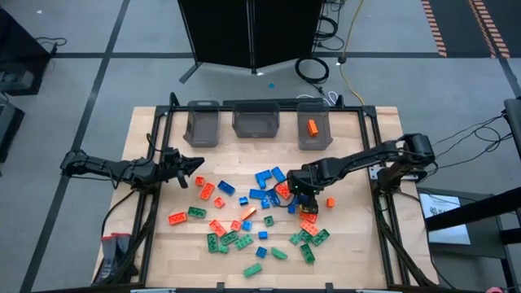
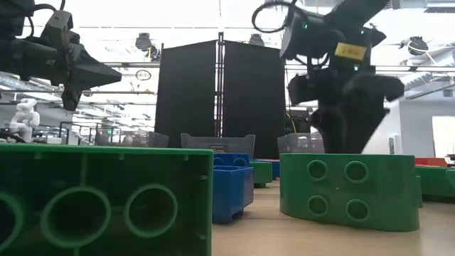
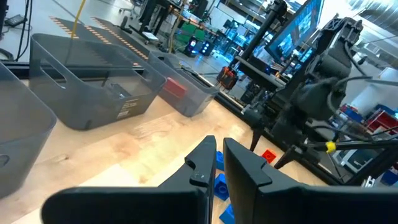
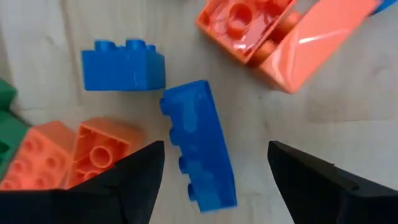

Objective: Sort blocks
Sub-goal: Put the blue game piece into the middle black bin, then put the green game piece into the left black bin

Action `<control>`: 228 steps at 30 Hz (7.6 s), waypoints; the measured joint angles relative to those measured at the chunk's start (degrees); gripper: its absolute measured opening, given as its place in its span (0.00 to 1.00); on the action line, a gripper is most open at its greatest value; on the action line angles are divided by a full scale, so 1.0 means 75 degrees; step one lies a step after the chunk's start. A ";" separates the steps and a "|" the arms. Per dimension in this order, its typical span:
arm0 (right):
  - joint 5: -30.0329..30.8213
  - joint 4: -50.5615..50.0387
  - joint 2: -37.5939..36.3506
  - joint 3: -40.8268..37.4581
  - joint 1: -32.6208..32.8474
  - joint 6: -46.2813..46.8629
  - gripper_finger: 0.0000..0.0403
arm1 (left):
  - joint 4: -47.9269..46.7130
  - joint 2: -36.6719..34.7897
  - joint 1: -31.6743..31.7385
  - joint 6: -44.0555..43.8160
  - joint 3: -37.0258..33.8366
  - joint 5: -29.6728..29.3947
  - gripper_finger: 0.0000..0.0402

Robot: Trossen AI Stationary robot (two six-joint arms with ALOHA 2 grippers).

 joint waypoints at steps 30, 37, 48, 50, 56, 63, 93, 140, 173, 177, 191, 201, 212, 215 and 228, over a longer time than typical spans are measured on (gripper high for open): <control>0.1982 0.0708 0.0494 0.4385 -0.3082 -0.0264 0.17 | -0.0076 0.0000 0.0000 -0.0007 0.0000 0.0002 0.08; 0.1301 0.0387 0.2725 0.6591 -0.4103 -0.0069 0.17 | -0.0072 0.0000 0.0000 -0.0015 0.0000 0.0000 0.08; 0.0749 -0.2187 0.4941 0.9331 -0.4465 -0.0477 0.33 | -0.0084 0.0000 0.0000 -0.0207 0.0000 -0.0009 0.08; 0.0747 -0.2188 0.4945 0.9332 -0.4455 -0.0498 0.45 | -0.0087 0.0000 0.0000 -0.0207 0.0000 -0.0009 0.08; 0.0519 -0.2209 0.4520 0.9331 -0.4461 -0.0737 0.67 | -0.0090 0.0000 0.0000 -0.0180 0.0000 -0.0026 0.08; -0.0858 -0.2099 0.3603 0.9337 -0.3596 -0.1304 0.67 | -0.0107 0.0000 0.0000 -0.0204 0.0000 -0.0881 0.08; -0.0359 0.2642 0.5978 0.9334 -0.0183 -0.0360 0.65 | -0.0276 0.0470 0.0006 0.1071 -0.0003 -0.3107 0.08; 0.0823 0.3619 0.7918 1.0349 0.0475 -0.0199 0.61 | -0.0278 0.0650 0.0000 0.1221 0.0006 -0.2967 0.08; 0.0522 0.1621 0.6576 1.0340 0.0074 -0.0648 0.14 | -0.0276 0.0657 0.0000 0.1210 0.0006 -0.2961 0.08; 0.0350 -0.0003 0.5405 1.0381 0.0203 -0.1761 0.18 | -0.0270 0.0647 0.0000 0.1153 0.0006 -0.2920 0.08; 0.0458 -0.6973 0.4347 1.0343 0.1259 0.0839 0.55 | -0.0230 0.0647 0.0000 0.0796 0.0009 -0.2574 0.08; 0.1739 -0.7266 0.1841 0.9870 0.1493 0.1635 0.58 | -0.0189 0.0674 0.0000 0.0413 0.0009 -0.2273 0.08; 0.2908 -0.5030 0.0175 0.6174 0.3742 0.5568 0.54 | -0.0160 0.0699 -0.0003 0.0396 0.0009 -0.1790 0.08; 0.2900 -0.3013 0.0212 0.4894 0.3951 0.5806 0.54 | -0.0163 0.0699 0.0000 0.0396 0.0009 -0.1790 0.08; 0.1509 0.1696 0.2130 0.3439 0.3841 0.5735 0.54 | -0.0166 0.0699 0.0000 -0.0003 0.0009 -0.1790 0.08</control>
